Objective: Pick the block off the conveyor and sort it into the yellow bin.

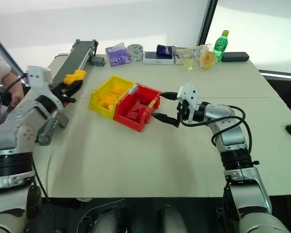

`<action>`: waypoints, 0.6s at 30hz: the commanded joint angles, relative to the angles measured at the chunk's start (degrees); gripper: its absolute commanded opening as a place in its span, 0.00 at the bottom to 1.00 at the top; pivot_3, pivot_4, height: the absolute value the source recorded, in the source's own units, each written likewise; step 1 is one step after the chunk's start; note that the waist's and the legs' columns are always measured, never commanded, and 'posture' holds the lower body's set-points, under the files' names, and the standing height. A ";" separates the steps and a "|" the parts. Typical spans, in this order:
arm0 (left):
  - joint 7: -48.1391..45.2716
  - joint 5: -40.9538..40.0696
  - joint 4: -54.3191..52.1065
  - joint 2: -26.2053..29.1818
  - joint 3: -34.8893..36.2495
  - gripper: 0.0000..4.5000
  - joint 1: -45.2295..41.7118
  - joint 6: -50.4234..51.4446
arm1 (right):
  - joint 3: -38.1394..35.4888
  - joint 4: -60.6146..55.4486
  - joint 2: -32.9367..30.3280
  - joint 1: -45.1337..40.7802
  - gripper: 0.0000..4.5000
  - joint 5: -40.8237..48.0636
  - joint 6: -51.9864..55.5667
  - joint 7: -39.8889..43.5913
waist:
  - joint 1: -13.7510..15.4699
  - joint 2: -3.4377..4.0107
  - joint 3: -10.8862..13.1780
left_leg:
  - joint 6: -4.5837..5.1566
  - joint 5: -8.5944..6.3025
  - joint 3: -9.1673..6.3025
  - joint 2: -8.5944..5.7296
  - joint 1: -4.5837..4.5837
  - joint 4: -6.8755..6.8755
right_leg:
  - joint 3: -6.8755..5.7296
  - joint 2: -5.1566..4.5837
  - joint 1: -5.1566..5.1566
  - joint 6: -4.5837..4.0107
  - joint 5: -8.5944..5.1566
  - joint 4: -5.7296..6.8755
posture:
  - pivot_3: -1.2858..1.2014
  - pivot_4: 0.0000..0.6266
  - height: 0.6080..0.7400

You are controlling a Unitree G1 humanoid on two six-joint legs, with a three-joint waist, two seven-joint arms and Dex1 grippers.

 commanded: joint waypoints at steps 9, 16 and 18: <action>1.47 8.35 16.56 -8.35 -5.51 0.54 -8.60 -10.19 | -1.35 -3.05 -0.43 0.00 1.00 0.77 -0.33 -0.92 | -0.15 0.00 0.00 | 0.00 0.01 0.02 0.00 0.00 -0.01 | 0.00 0.04 -0.04 0.00 0.00 0.00 | 0.52 0.24 1.00; 0.45 9.34 15.46 -8.13 -5.28 0.99 -8.30 -11.51 | -1.33 -2.90 -0.46 0.04 1.00 0.75 -0.44 -1.04 | -0.15 0.00 0.00 | -0.01 0.01 0.02 0.00 0.00 -0.01 | -0.01 0.03 -0.04 0.01 0.00 0.00 | 0.52 0.24 1.00; -0.57 7.95 12.60 -7.24 -3.94 0.99 -7.36 -11.10 | -1.35 -2.52 -0.47 0.00 1.00 0.75 -0.72 -0.89 | -0.17 0.00 0.00 | -0.01 0.01 0.02 0.00 0.00 -0.01 | -0.01 0.03 -0.04 0.01 0.00 0.00 | 0.52 0.24 1.00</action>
